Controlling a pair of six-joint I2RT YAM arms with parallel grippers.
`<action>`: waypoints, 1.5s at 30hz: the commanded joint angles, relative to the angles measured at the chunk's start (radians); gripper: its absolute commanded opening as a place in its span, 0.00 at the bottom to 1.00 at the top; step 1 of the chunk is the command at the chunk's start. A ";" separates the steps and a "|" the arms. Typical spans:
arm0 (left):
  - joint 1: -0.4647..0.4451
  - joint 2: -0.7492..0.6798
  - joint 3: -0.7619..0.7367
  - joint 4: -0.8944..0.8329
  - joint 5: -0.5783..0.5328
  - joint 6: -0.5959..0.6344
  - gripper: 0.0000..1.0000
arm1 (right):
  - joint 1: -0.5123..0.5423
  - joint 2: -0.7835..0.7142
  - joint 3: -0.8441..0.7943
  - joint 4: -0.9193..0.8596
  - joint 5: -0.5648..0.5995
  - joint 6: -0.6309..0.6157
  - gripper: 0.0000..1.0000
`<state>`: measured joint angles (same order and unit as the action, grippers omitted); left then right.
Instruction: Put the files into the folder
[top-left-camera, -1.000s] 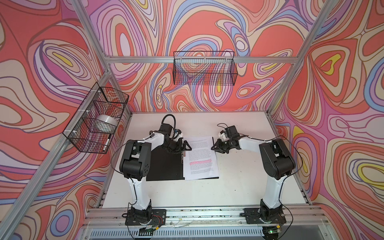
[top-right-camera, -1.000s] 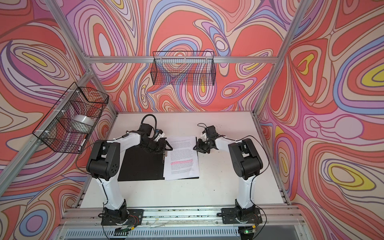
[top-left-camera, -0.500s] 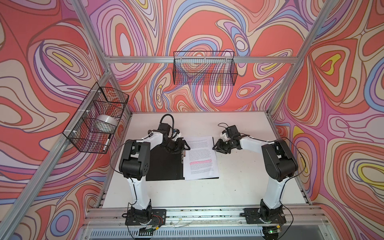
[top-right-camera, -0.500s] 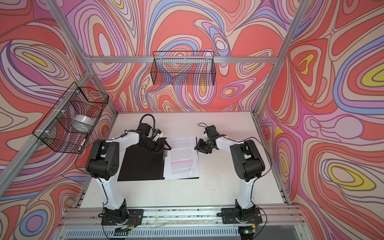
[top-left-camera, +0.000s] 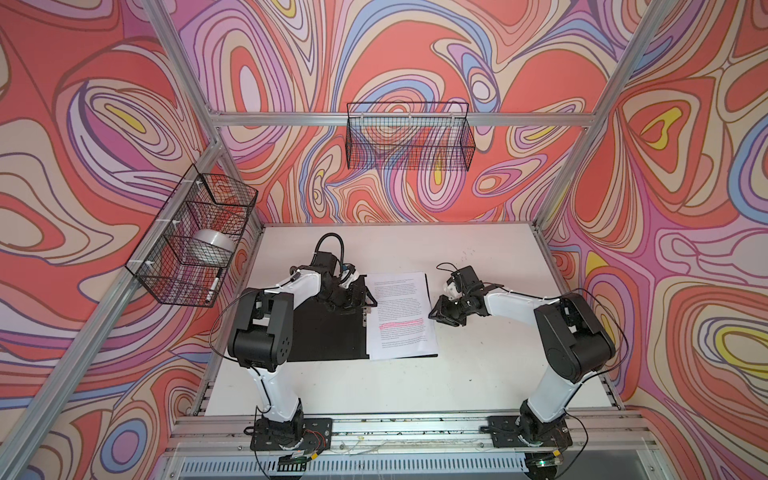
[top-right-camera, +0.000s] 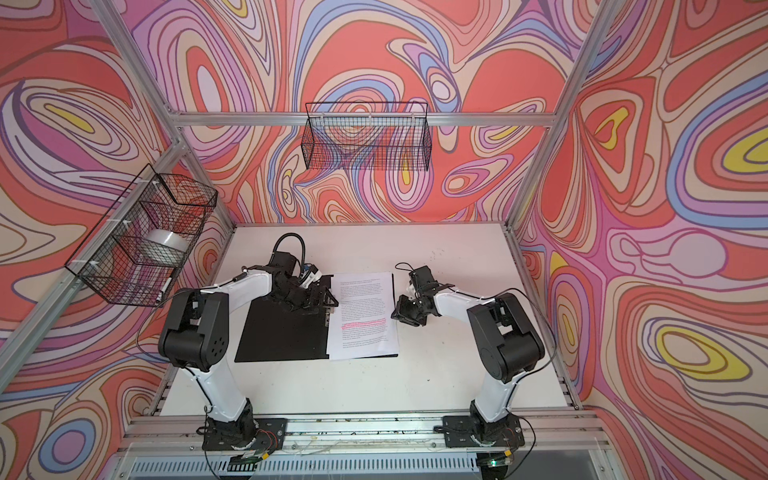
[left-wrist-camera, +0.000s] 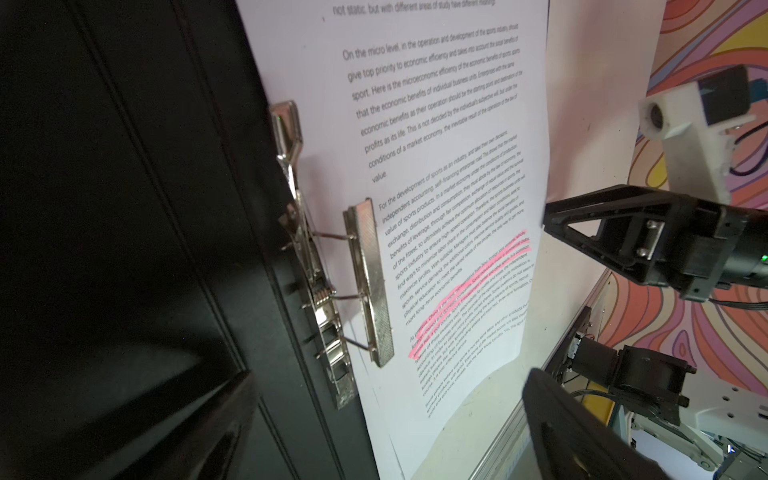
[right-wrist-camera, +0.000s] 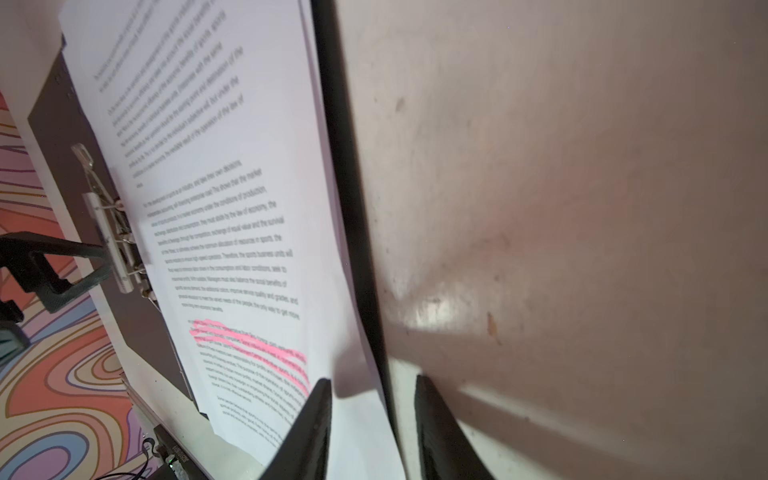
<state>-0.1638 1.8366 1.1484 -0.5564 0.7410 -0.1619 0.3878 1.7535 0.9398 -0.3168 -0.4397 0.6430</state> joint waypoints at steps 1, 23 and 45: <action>0.001 0.011 -0.011 0.009 0.015 -0.003 1.00 | 0.021 -0.040 -0.027 0.037 0.018 0.035 0.36; -0.012 0.049 -0.042 0.047 0.094 -0.029 1.00 | 0.126 -0.052 0.014 -0.085 0.110 0.063 0.23; -0.004 -0.055 -0.007 -0.122 -0.022 -0.009 1.00 | 0.144 -0.140 0.083 -0.221 0.242 0.037 0.27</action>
<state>-0.1757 1.8412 1.1244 -0.5640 0.7834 -0.1871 0.5262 1.6699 0.9836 -0.4847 -0.2630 0.6956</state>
